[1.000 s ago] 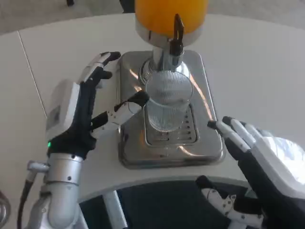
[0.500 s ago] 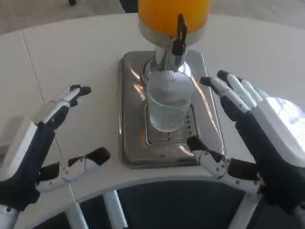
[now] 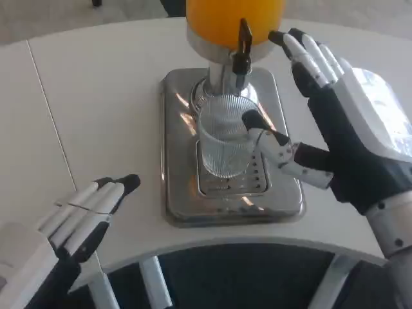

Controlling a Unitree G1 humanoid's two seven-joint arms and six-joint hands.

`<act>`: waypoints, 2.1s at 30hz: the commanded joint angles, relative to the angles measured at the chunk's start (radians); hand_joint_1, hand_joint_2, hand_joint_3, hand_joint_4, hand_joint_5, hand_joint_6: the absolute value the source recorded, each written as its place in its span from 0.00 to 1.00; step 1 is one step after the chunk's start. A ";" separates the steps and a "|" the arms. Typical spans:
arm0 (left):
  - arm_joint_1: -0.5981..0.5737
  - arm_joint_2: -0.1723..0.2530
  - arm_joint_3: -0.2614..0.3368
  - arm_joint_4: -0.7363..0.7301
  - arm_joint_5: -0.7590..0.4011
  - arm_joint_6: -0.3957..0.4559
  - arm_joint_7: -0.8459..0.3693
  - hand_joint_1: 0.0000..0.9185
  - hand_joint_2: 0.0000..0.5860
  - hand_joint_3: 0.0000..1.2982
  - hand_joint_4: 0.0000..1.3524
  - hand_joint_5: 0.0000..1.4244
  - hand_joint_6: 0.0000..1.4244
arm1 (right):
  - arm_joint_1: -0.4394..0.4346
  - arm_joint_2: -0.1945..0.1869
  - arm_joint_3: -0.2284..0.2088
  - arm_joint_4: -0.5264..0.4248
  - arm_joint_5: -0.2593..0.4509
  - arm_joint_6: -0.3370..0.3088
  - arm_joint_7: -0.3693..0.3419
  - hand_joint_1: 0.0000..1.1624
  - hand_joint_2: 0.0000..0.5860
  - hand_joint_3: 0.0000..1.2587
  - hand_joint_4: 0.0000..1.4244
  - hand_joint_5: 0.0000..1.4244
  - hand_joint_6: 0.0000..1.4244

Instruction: Grasp the cup under the faucet to collect the drink, then remove the cup.

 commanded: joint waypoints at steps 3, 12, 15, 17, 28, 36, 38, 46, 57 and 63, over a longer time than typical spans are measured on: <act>0.051 -0.016 0.007 -0.071 0.054 0.005 -0.052 0.11 0.21 0.02 0.00 0.03 0.10 | -0.090 -0.021 0.018 0.090 0.023 0.007 -0.079 0.33 0.71 0.05 0.00 0.00 0.00; 0.059 -0.030 0.003 -0.097 0.095 0.021 -0.083 0.11 0.21 0.02 0.00 0.01 0.09 | -0.167 -0.026 0.046 0.197 0.064 0.002 -0.169 0.31 0.72 0.04 0.00 0.00 0.00; 0.061 -0.032 0.000 -0.101 0.105 0.026 -0.090 0.11 0.21 0.01 0.00 0.01 0.09 | -0.191 -0.018 0.057 0.231 0.087 -0.011 -0.210 0.30 0.73 0.03 0.00 0.00 0.00; 0.063 -0.034 -0.003 -0.105 0.108 0.031 -0.096 0.11 0.21 0.01 0.00 0.01 0.09 | -0.203 -0.018 0.066 0.249 0.102 -0.016 -0.232 0.31 0.73 0.03 0.00 0.00 0.00; 0.056 -0.041 -0.011 -0.118 0.110 0.059 -0.122 0.10 0.20 0.02 0.00 0.01 0.09 | -0.235 -0.010 0.137 0.312 0.153 -0.022 -0.284 0.32 0.73 0.02 0.00 0.00 0.00; 0.041 -0.040 -0.017 -0.111 0.108 0.084 -0.134 0.10 0.20 0.02 0.00 0.01 0.09 | -0.217 0.017 0.198 0.298 0.159 -0.011 -0.287 0.32 0.73 0.02 0.00 0.00 0.00; 0.039 -0.039 -0.019 -0.110 0.108 0.087 -0.136 0.10 0.20 0.02 0.00 0.01 0.09 | -0.214 0.026 0.215 0.300 0.161 -0.011 -0.285 0.32 0.73 0.02 0.00 0.00 0.00; 0.033 -0.034 -0.019 -0.104 0.097 0.096 -0.148 0.09 0.20 0.03 0.00 0.01 0.09 | -0.257 0.012 0.259 0.358 0.153 0.023 -0.217 0.32 0.74 0.00 0.00 0.00 0.00; 0.030 -0.029 -0.017 -0.085 0.083 0.096 -0.157 0.09 0.20 0.03 0.00 0.01 0.10 | -0.361 -0.031 0.354 0.438 0.079 0.095 -0.085 0.32 0.78 0.00 0.00 0.00 0.00; 0.024 -0.023 -0.015 -0.071 0.074 0.097 -0.161 0.09 0.19 0.04 0.00 0.02 0.10 | -0.379 -0.024 0.390 0.440 0.031 0.117 -0.054 0.33 0.78 0.00 0.00 0.00 0.00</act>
